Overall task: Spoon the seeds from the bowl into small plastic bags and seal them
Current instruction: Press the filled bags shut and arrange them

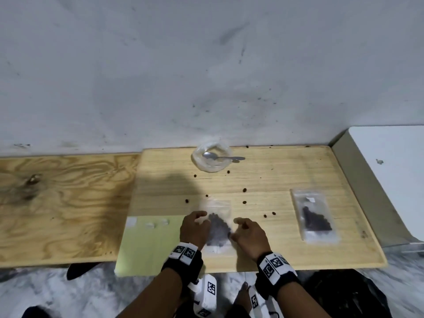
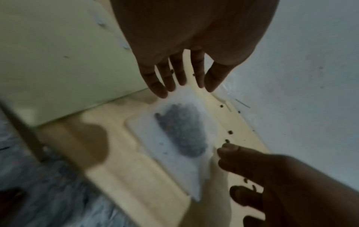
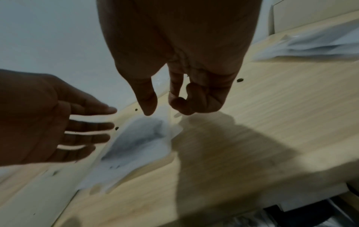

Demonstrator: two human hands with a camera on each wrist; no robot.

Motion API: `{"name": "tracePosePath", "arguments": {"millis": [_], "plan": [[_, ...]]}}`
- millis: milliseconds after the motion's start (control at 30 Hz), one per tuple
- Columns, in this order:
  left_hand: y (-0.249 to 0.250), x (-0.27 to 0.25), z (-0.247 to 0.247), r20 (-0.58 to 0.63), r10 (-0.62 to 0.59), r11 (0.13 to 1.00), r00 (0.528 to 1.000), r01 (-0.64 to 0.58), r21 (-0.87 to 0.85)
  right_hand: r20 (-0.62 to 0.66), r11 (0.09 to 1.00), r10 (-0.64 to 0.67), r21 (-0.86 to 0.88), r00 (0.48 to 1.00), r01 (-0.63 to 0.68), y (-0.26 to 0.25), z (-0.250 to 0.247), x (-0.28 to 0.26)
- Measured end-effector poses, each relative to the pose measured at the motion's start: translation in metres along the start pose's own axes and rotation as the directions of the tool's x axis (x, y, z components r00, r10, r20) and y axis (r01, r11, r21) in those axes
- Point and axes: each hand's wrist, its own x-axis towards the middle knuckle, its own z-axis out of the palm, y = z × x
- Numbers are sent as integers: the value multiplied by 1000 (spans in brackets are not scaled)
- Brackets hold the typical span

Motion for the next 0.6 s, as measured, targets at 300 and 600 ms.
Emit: {"name": "tracePosePath", "arguments": {"millis": [300,600], "plan": [[-22,0,-12,111,-39,997,993,32,64,-54,995,33,-95,998,-38,-17,21,0],[-20,2,-25,35,14,987,999,-8,-160,-272,994,4,109,962,27,-24,29,-3]]}}
